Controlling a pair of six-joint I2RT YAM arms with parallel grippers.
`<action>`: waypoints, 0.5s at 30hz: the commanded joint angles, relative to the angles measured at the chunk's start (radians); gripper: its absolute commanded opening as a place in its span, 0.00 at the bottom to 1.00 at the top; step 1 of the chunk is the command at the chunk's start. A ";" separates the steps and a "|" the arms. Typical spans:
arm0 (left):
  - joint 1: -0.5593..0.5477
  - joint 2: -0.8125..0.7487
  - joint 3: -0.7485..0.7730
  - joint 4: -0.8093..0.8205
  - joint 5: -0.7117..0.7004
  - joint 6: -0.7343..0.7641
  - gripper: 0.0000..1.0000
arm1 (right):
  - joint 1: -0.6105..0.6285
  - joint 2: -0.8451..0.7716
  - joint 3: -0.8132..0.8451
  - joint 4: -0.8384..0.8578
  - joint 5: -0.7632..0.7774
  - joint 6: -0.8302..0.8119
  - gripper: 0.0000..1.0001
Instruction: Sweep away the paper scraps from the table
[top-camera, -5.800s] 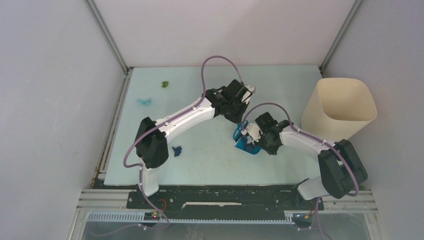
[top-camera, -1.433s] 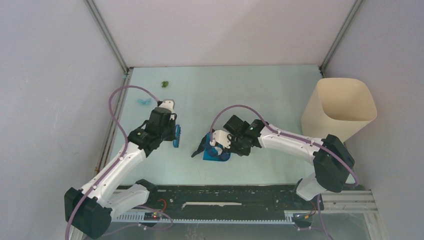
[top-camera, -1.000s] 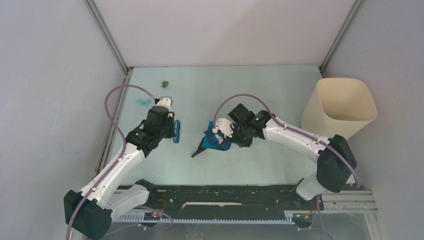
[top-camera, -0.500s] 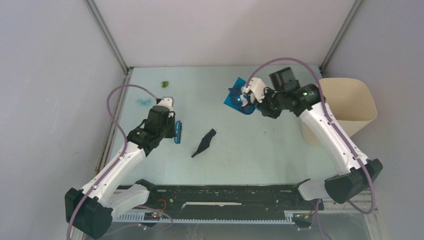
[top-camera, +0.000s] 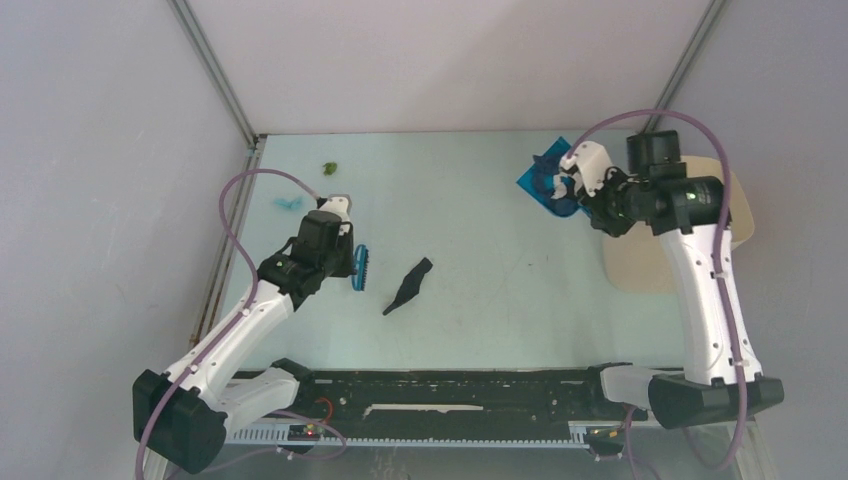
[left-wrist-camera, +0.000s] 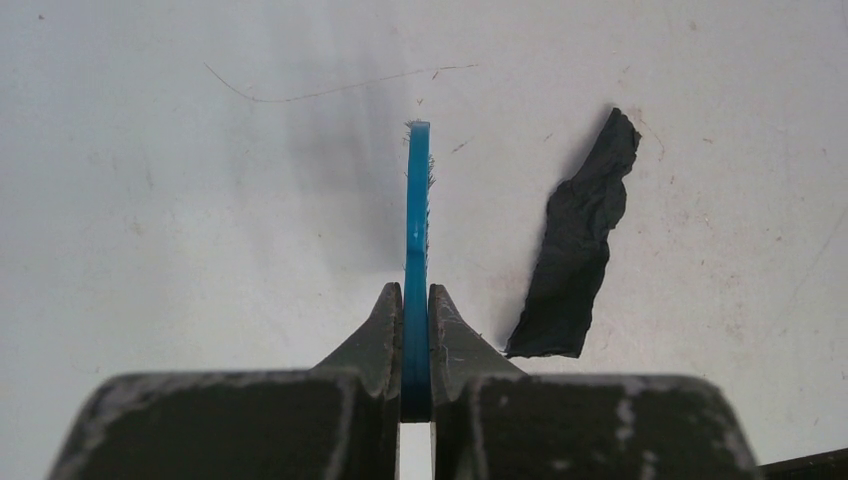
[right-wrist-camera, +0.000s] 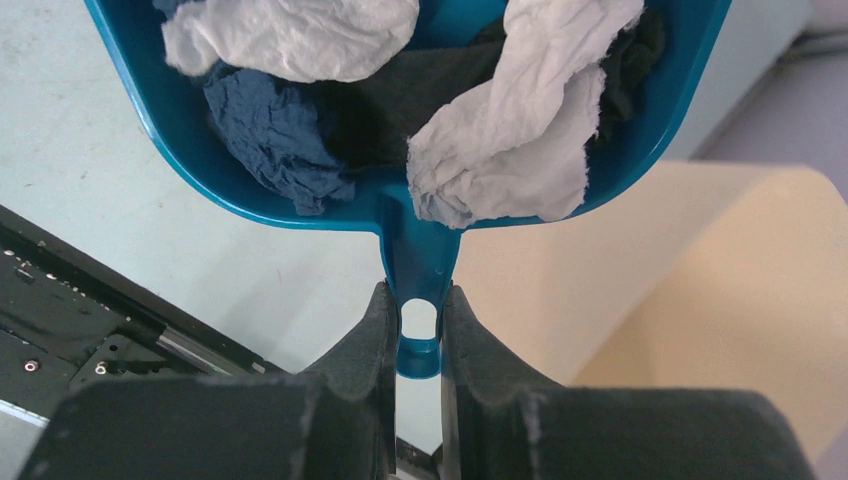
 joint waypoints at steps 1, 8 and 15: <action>0.008 -0.008 0.017 0.029 0.037 0.013 0.00 | -0.138 -0.052 0.059 -0.072 -0.053 -0.084 0.07; 0.009 -0.017 0.016 0.030 0.055 0.012 0.00 | -0.392 -0.060 0.094 -0.138 -0.118 -0.175 0.07; 0.009 -0.010 0.017 0.028 0.073 0.014 0.00 | -0.596 -0.033 0.106 -0.122 -0.079 -0.246 0.07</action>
